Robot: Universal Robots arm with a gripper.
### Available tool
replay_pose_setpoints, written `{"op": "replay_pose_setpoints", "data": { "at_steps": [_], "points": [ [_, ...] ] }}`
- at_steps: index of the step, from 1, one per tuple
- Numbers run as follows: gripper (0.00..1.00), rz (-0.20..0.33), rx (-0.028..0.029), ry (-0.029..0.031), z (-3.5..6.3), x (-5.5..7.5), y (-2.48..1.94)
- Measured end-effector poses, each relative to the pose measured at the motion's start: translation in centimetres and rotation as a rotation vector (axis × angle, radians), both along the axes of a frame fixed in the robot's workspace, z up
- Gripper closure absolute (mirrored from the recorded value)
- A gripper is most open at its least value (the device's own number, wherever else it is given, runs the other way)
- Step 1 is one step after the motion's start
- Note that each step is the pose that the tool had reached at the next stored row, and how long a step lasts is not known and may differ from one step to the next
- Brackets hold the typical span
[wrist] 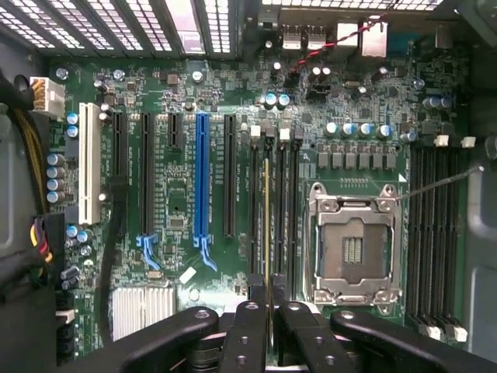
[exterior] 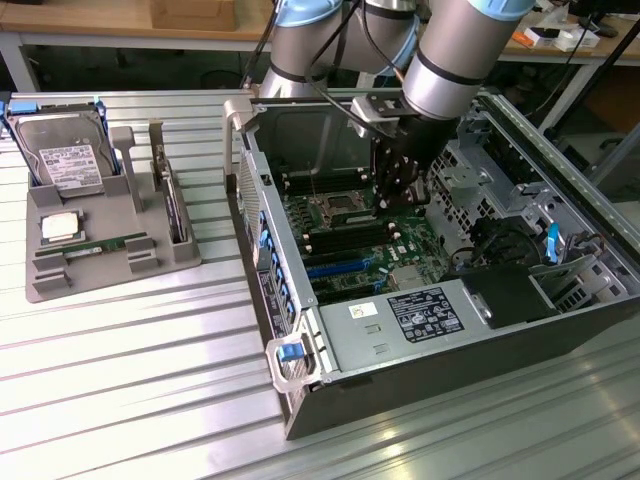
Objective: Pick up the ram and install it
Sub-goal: 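Insert the ram into the slot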
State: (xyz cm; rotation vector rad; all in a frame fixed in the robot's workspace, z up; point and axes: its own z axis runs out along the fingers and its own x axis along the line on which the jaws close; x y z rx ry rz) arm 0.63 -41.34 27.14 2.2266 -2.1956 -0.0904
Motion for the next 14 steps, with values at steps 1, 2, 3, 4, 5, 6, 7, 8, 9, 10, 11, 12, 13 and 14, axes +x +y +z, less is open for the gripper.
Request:
{"op": "replay_pose_setpoints", "data": {
  "at_steps": [1,2,3,4,5,6,7,8,9,10,11,12,13,14],
  "points": [
    [0.87,0.000,0.0004,-0.0001,-0.36,-0.3,-0.17],
    [0.87,0.000,0.0002,0.0000,-0.57,-0.5,-0.23],
    [0.87,0.000,0.0001,-0.0001,-0.82,-0.7,-0.26],
    [0.87,0.000,0.0002,-0.0001,-1.06,-0.7,-0.27],
    [0.87,0.000,0.0001,0.0000,-1.39,-0.8,-0.28],
    [0.87,0.000,0.0002,-0.0001,-1.60,-0.9,-0.28],
    [0.87,-0.002,0.0002,-0.0001,-1.85,-1.0,-0.28],
    [0.87,-0.011,0.0000,-0.0001,-2.11,-1.1,-0.28],
    [0.87,-0.011,-0.0003,-0.0001,-2.26,-1.1,-0.28],
    [0.87,-0.011,-0.0005,0.0000,-2.41,-1.1,-0.28],
    [0.87,-0.011,-0.0004,-0.0001,-2.50,-1.1,-0.28],
    [0.87,-0.011,-0.0005,-0.0001,-2.62,-1.1,-0.29],
    [0.87,-0.011,-0.0005,0.0000,-2.77,-1.2,-0.29],
    [0.87,-0.011,-0.0005,-0.0001,-2.89,-1.2,-0.29]
  ]
}}
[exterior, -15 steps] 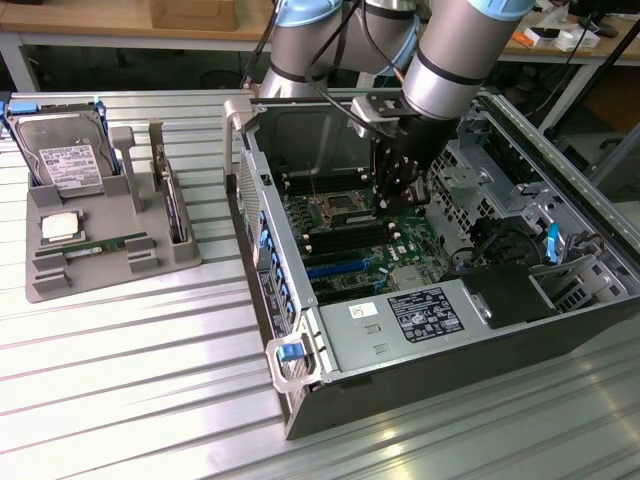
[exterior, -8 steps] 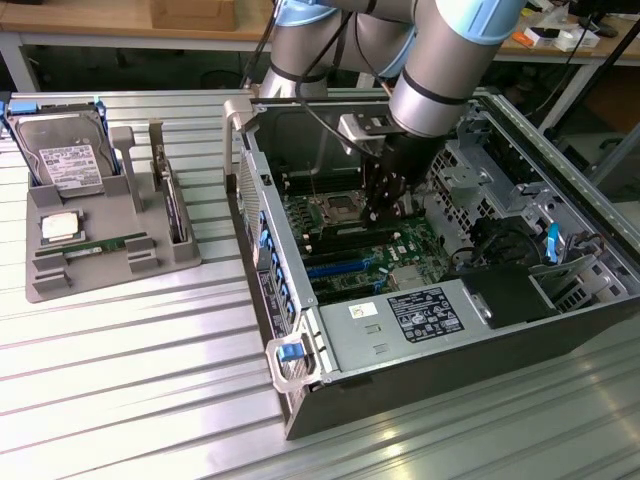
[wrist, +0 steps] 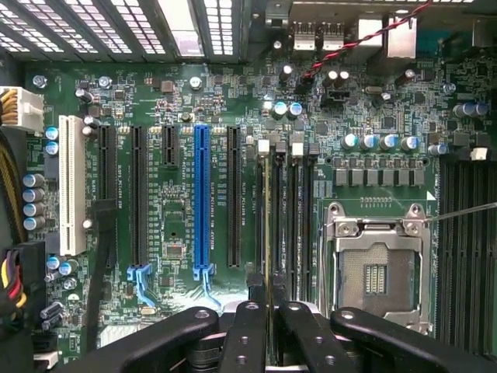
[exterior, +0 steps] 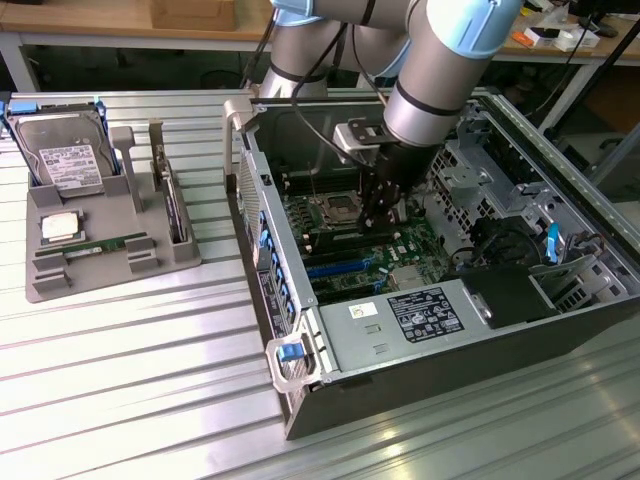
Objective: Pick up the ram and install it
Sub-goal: 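Insert the ram into the slot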
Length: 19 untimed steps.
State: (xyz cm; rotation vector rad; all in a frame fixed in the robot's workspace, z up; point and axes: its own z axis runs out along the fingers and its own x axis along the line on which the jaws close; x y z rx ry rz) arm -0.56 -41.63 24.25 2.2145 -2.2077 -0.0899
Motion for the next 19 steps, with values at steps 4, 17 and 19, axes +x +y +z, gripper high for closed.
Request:
{"op": "replay_pose_setpoints", "data": {
  "at_steps": [4,17,19],
  "points": [
    [0.87,0.000,-0.0001,0.0000,-0.36,-0.07,0.00],
    [0.87,-0.002,-0.0001,-0.0022,-0.69,-0.43,-0.05],
    [0.87,-0.004,-0.0001,-0.0022,-0.69,-0.43,-0.06]
  ]
}}
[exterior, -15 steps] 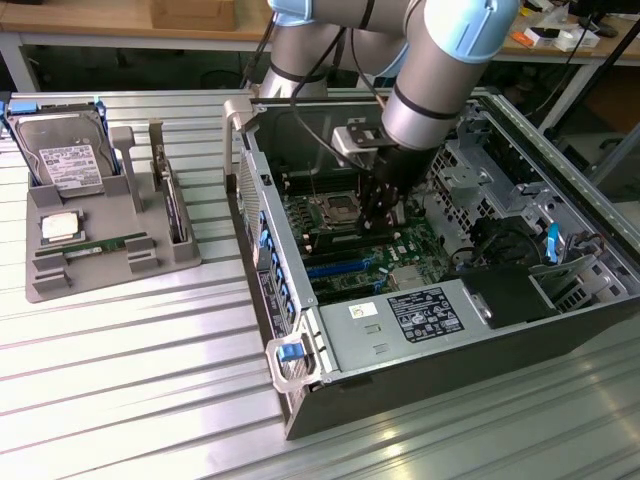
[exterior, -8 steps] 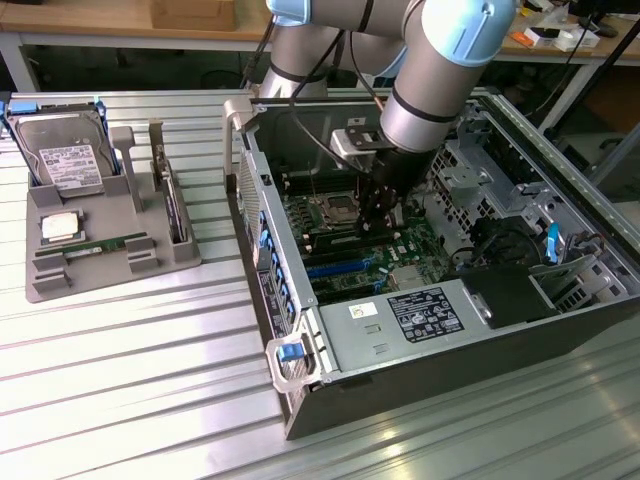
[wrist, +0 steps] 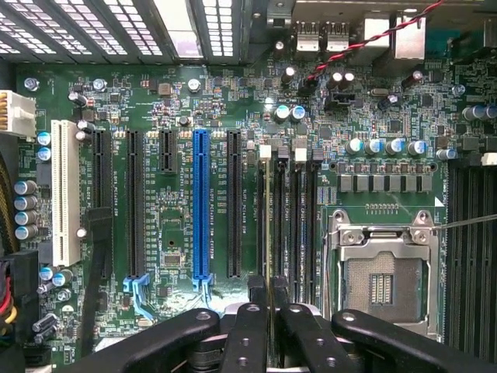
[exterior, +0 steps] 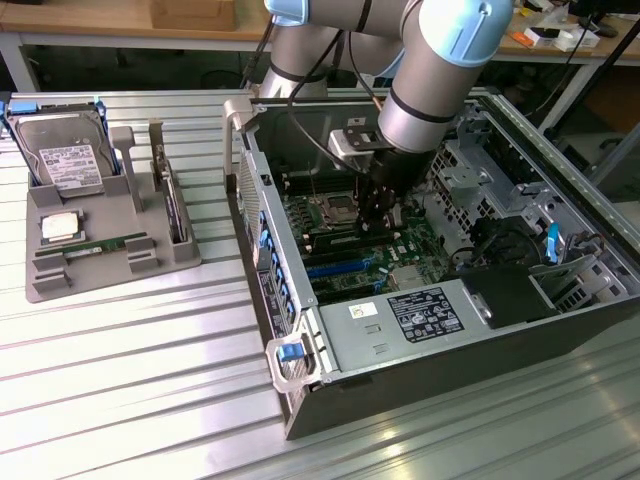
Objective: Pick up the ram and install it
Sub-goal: 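Insert the ram into the slot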
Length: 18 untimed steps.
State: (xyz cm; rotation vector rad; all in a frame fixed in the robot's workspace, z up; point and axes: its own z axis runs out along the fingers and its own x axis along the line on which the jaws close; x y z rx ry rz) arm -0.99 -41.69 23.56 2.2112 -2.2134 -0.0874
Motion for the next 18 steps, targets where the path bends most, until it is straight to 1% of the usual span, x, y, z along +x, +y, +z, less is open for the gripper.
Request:
{"op": "replay_pose_setpoints", "data": {
  "at_steps": [4,11,12,13,14,16,17,18],
  "points": [
    [0.87,-0.009,-0.0001,0.0000,-0.03,0.0,-0.01],
    [0.87,-0.009,0.0001,0.0000,-0.27,0.0,-0.01],
    [0.86,-0.009,0.0002,0.0000,-0.27,0.0,-0.01],
    [0.79,-0.009,0.0002,0.0000,-0.27,0.0,-0.01],
    [0.79,-0.009,0.0002,0.0000,-0.13,0.0,-0.01],
    [0.79,-0.009,0.0001,-0.0002,1.09,0.0,0.12],
    [0.81,-0.009,0.0003,-0.0003,1.24,0.0,0.12],
    [0.90,-0.009,0.0005,-0.0003,1.24,0.0,0.12]
  ]
}}
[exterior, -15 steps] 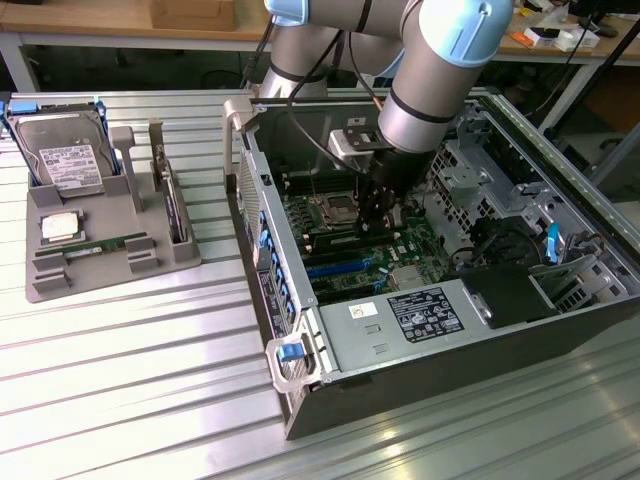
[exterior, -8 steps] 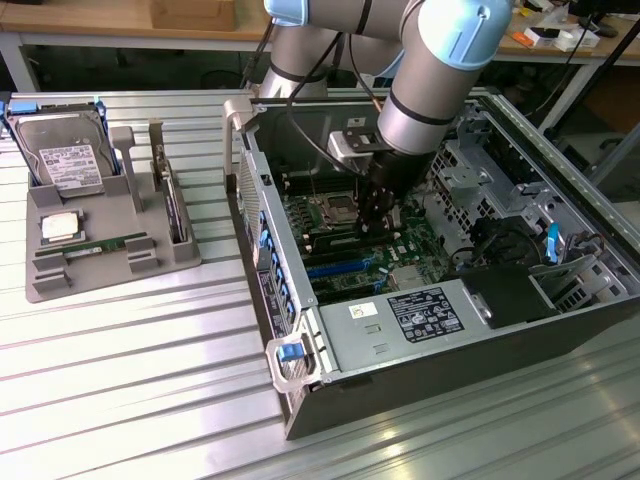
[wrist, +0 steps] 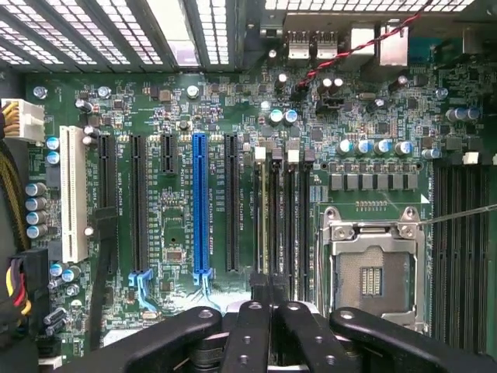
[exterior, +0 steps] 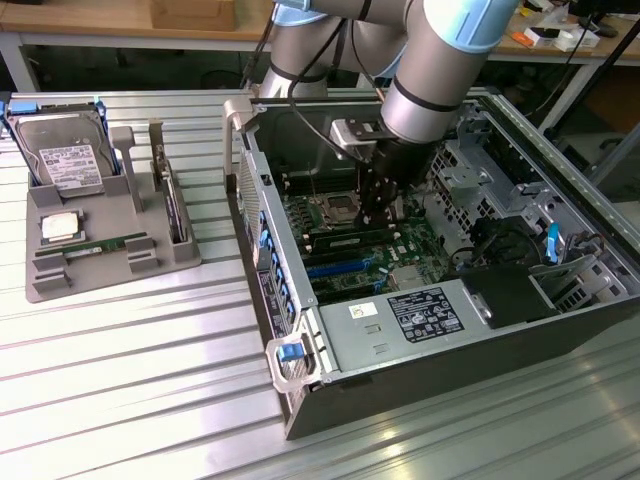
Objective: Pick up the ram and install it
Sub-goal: 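Insert the ram into the slot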
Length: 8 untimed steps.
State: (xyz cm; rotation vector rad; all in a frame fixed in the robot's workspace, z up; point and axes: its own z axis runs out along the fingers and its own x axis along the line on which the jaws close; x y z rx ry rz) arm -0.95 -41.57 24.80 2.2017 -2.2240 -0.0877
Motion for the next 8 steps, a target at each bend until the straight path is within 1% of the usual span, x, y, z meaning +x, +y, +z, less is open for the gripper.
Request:
{"op": "replay_pose_setpoints", "data": {
  "at_steps": [1,3,5,6,7,8],
  "points": [
    [0.90,0.000,-0.0004,0.0017,0.01,0.5,-0.01],
    [0.90,0.000,-0.0003,0.0095,-0.01,3.0,-0.03],
    [0.90,0.000,-0.0003,0.0122,-0.02,4.0,-0.02],
    [0.90,0.000,-0.0003,0.0161,-0.04,5.4,-0.02],
    [0.90,0.000,-0.0003,0.0182,-0.05,6.2,-0.02],
    [0.90,0.000,-0.0004,0.0193,-0.05,6.6,-0.02]
  ]
}}
